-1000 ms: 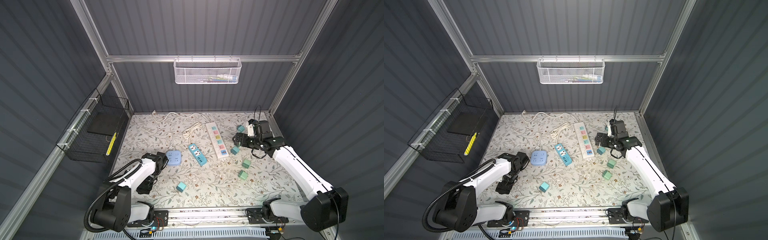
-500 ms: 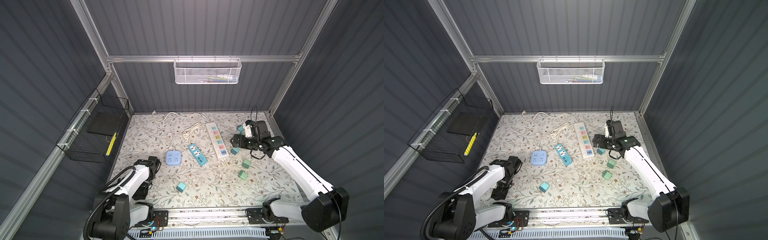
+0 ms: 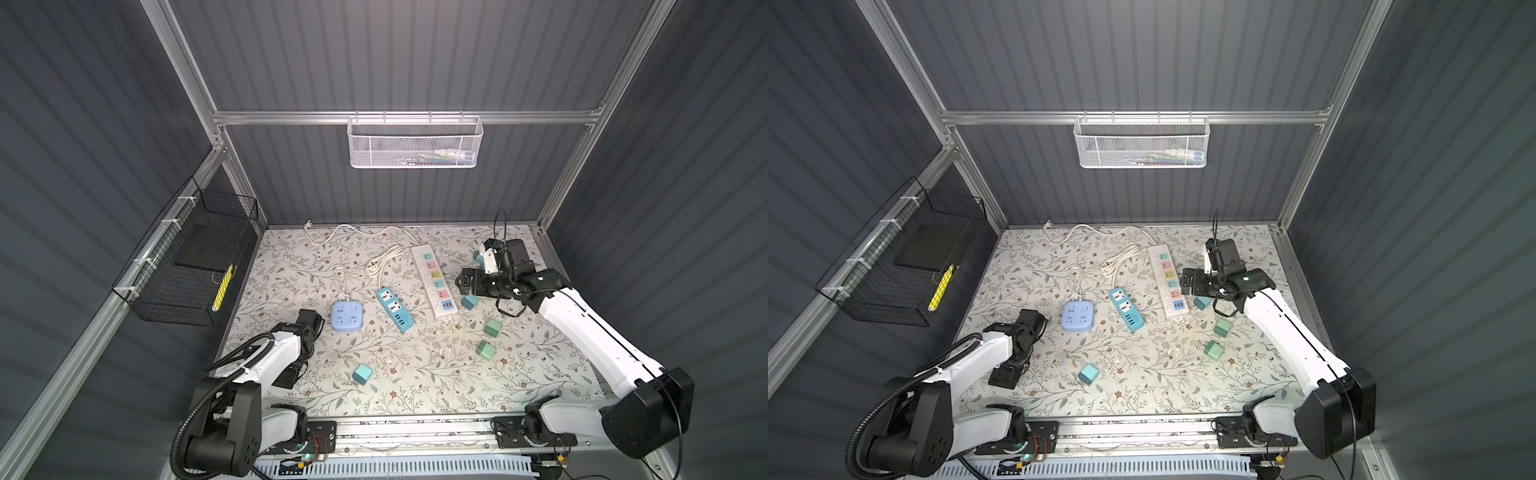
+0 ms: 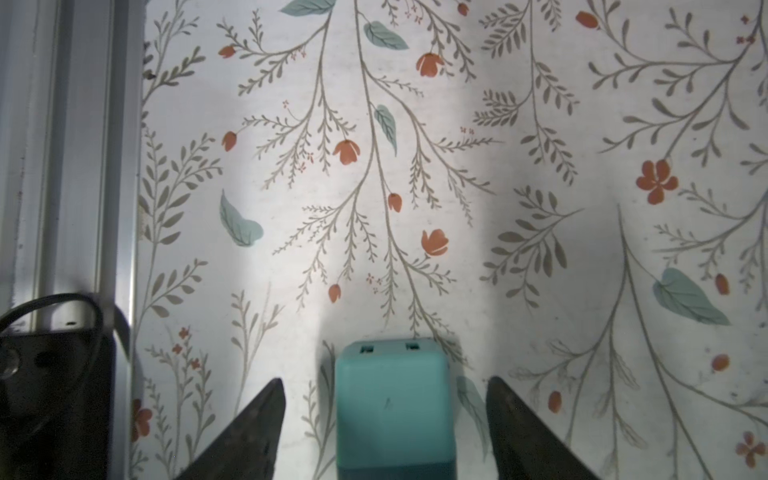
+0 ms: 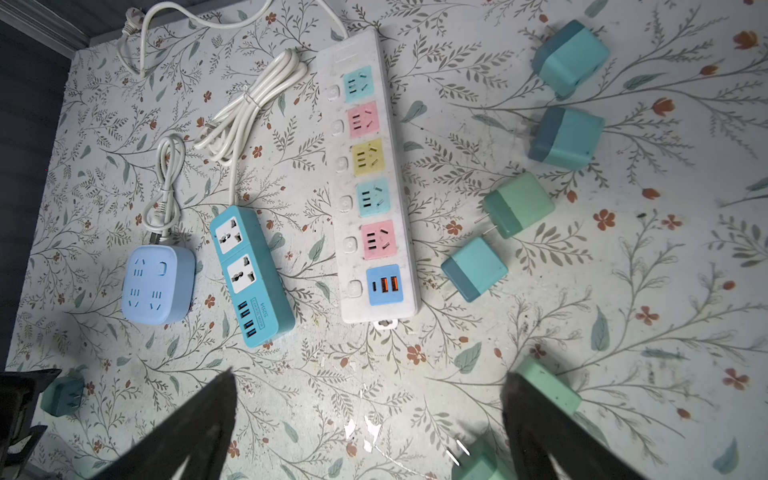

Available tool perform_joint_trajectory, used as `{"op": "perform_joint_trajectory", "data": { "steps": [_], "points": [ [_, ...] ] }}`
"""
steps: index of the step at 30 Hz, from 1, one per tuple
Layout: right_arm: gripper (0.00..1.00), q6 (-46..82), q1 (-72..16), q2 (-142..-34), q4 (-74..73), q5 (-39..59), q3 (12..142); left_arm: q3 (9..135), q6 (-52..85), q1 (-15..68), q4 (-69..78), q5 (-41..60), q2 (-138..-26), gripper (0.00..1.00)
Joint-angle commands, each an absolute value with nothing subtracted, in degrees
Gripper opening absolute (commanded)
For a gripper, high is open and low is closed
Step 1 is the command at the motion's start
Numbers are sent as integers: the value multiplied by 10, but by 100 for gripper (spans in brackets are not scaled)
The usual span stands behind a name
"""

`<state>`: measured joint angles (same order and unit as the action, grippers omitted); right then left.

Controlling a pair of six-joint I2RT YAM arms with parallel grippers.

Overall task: Insert the plug
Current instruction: 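Close the left gripper on the teal plug adapter cube and lift it, then carry the teal adapter with the left gripper toward the teal power strip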

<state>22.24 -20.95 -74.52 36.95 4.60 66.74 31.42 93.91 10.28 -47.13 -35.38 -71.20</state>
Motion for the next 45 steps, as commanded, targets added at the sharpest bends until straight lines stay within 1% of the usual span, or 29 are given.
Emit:
{"op": "perform_joint_trajectory", "data": {
  "steps": [1, 4, 7, 10, 13, 18, 20, 26, 33, 38, 41, 45],
  "points": [
    [99, 220, -214, -749, 376, 40, 678, 294, 921, 100, -443, -359, -700, 75],
    [99, 219, -214, -753, 374, 42, 679, 284, 919, 99, -423, -361, -704, 73],
    [98, 218, -216, -754, 372, 44, 677, 279, 910, 100, -401, -360, -710, 68],
    [98, 216, -216, -753, 373, 44, 677, 278, 906, 99, -392, -361, -712, 62],
    [97, 215, -216, -748, 371, 46, 676, 278, 897, 99, -391, -364, -707, 53],
    [97, 215, -216, -738, 366, 48, 671, 272, 881, 100, -372, -365, -694, 47],
    [97, 215, -216, -732, 361, 49, 666, 274, 851, 100, -364, -360, -694, 45],
    [97, 213, -216, -714, 344, 40, 642, 290, 812, 111, -338, -355, -709, 43],
    [97, 212, -216, -697, 320, 32, 617, 312, 795, 159, -312, -354, -751, 39],
    [97, 211, -216, -686, 301, 30, 595, 324, 747, 200, -261, -334, -791, 42],
    [97, 212, -216, -671, 279, 25, 571, 340, 715, 223, -250, -326, -814, 41],
    [97, 212, -216, -657, 257, 25, 548, 352, 684, 233, -246, -311, -827, 40]
  ]
}}
